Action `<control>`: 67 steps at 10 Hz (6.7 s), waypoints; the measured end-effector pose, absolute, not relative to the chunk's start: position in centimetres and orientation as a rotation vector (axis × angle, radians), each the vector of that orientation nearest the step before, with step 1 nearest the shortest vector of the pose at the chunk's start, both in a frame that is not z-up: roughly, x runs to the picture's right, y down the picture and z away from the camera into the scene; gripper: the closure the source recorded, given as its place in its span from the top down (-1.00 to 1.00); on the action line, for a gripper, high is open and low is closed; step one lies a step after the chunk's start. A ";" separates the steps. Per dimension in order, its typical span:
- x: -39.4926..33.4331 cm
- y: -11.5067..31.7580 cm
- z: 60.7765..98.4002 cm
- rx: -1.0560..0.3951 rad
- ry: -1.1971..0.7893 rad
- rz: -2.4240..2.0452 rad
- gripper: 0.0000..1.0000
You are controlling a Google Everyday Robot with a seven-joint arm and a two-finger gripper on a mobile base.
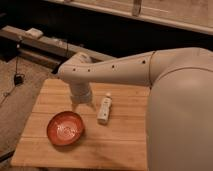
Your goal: Place the bottle in the ceramic bowl
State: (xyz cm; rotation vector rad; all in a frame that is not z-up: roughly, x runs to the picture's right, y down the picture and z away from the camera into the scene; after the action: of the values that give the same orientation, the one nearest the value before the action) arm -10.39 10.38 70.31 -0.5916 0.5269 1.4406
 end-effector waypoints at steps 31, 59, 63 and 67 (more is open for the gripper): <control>-0.1 8.0 78.7 -0.474 0.570 1.526 0.30; 0.3 11.7 87.7 -0.681 0.620 1.474 -0.97; -1.2 9.1 81.8 -0.665 0.589 1.456 -1.00; -7.9 9.2 76.6 -0.695 0.504 1.329 -1.00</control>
State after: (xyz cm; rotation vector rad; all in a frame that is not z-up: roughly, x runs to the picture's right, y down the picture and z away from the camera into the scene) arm -7.90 9.25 76.56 -0.6947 0.5038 1.3292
